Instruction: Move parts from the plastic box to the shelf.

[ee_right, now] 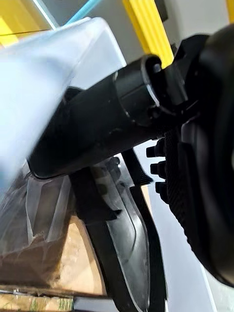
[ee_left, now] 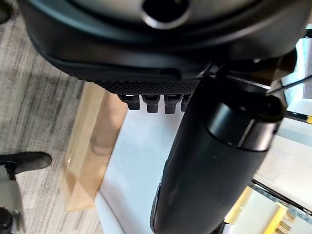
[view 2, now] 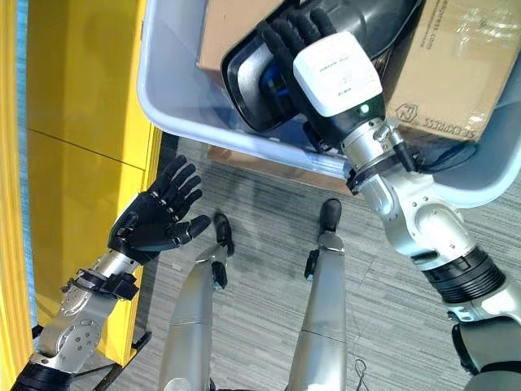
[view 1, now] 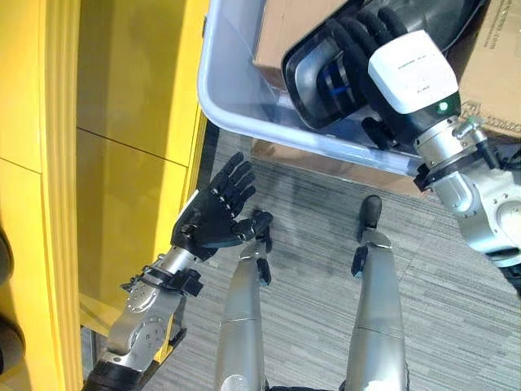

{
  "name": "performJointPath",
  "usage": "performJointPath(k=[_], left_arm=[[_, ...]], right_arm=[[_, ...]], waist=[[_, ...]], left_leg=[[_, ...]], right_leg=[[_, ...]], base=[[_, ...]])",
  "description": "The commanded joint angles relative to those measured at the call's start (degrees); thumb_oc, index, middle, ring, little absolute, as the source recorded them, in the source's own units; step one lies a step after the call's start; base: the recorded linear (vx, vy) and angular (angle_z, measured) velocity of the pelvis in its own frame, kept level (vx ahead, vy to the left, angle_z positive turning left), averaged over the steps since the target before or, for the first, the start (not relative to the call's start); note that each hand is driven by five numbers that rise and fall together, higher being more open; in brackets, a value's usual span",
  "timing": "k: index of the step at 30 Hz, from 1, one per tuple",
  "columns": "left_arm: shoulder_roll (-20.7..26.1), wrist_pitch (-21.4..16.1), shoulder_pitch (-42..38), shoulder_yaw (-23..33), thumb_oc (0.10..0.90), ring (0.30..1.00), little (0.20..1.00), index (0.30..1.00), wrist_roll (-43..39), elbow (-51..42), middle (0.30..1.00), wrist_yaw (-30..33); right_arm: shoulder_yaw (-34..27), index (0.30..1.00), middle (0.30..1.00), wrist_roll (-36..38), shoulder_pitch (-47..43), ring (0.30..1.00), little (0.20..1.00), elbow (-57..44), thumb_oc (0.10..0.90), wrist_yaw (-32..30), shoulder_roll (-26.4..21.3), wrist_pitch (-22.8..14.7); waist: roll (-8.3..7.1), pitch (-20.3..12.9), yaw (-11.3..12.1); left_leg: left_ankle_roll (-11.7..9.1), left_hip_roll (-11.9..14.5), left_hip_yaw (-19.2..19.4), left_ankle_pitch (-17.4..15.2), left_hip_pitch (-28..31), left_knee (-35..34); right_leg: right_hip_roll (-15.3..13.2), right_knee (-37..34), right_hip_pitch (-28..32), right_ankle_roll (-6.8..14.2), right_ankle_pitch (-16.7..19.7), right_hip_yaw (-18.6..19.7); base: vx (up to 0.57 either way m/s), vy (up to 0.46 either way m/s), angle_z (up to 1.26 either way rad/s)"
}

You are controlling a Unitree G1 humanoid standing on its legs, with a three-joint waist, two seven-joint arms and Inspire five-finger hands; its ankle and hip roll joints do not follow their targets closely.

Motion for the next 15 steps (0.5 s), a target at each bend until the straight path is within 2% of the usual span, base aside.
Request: performJointPath(k=[1, 4, 6, 8, 10, 12, 13, 15], left_arm=[[-1.34, -5.1, 1.71, 0.4, 0.9, 1.0, 1.0, 1.0, -0.09, -6.4, 1.0, -0.89], [-1.39, -5.35, 1.65, 0.43, 0.9, 1.0, 1.0, 1.0, -1.01, -6.22, 1.0, -1.13], [-1.33, -5.81, 2.41, 0.06, 0.9, 1.0, 1.0, 1.0, -0.59, -5.9, 1.0, -1.06], [-1.33, -5.88, 1.72, 0.6, 0.9, 1.0, 1.0, 1.0, -0.52, -5.91, 1.0, -1.17], [-1.32, -6.07, 2.44, 0.1, 0.9, 1.0, 1.0, 1.0, -0.51, -5.81, 1.0, -1.11], [-1.35, -6.38, 1.64, 0.44, 0.9, 1.0, 1.0, 1.0, -0.24, -5.83, 1.0, -1.2], [-1.33, -6.36, 2.25, 0.0, 0.9, 1.0, 1.0, 1.0, -0.29, -5.7, 1.0, -1.19], [-1.29, -6.35, 2.2, 0.02, 0.9, 1.0, 1.0, 1.0, -0.33, -5.79, 1.0, -1.51]], right_arm=[[2.31, 1.0, 1.0, -1.21, -6.63, 1.0, 1.0, -3.82, 0.9, -3.03, -3.87, -0.27], [2.32, 1.0, 1.0, -1.4, -6.91, 1.0, 1.0, -3.81, 0.9, -3.43, -4.21, 0.48], [2.3, 1.0, 1.0, -1.61, -6.06, 1.0, 1.0, -3.77, 0.9, -3.75, -4.08, 1.03], [1.65, 1.0, 1.0, -1.93, -6.45, 1.0, 1.0, -3.88, 0.9, -4.53, -4.37, 1.26], [1.61, 1.0, 1.0, -2.12, -5.71, 1.0, 1.0, -4.07, 0.9, -4.69, -4.39, 1.78], [1.37, 1.0, 1.0, -2.13, -6.57, 1.0, 1.0, -4.58, 0.9, -5.7, -4.92, 3.34], [1.65, 1.0, 1.0, -2.19, -5.94, 1.0, 1.0, -4.38, 0.9, -5.81, -4.7, 3.43], [1.11, 1.0, 1.0, -2.46, -6.01, 1.0, 1.0, -4.22, 0.9, -6.56, -4.48, 3.91]], waist=[[4.17, -0.62, -1.34], [4.2, -0.62, -1.29], [4.24, -0.62, -1.33], [4.21, -0.62, -1.22], [4.25, -0.62, -1.26], [4.28, -0.62, -1.04], [4.32, -0.62, -1.12], [4.3, -0.62, -1.06]], left_leg=[[2.52, -0.79, -3.88, -3.46, -3.16, 1.82], [2.52, -0.94, -4.07, -4.06, -5.24, 3.51], [2.28, -1.06, -4.49, -5.86, -5.0, 5.12], [2.7, -1.1, -4.3, -4.94, -7.64, 5.63], [2.37, -1.28, -4.85, -6.44, -7.09, 6.77], [2.79, -1.31, -4.73, -5.39, -10.05, 7.22], [2.39, -1.39, -5.12, -6.65, -8.67, 7.74], [2.39, -1.5, -5.31, -6.7, -9.7, 8.24]], right_leg=[[0.42, 4.1, 1.64, -0.57, -8.82, 1.12], [0.59, 6.07, -0.42, -0.8, -9.44, 1.5], [0.77, 8.13, -0.17, -0.66, -11.43, 1.96], [0.61, 8.83, -2.77, -1.11, -10.57, 1.75], [0.7, 10.21, -2.2, -0.85, -12.16, 2.3], [0.46, 10.64, -5.08, -1.29, -11.15, 2.04], [0.63, 11.26, -3.71, -0.91, -12.42, 2.47], [0.62, 11.76, -4.7, -0.93, -12.46, 2.51]], base=[[0.0, 0.0, 0.0], [0.02, -0.005, 0.01], [0.05, -0.011, 0.02], [-0.01, -0.006, 0.02], [0.02, -0.017, 0.04], [0.0, -0.016, 0.07], [0.04, -0.02, 0.04], [0.02, -0.014, 0.04]])
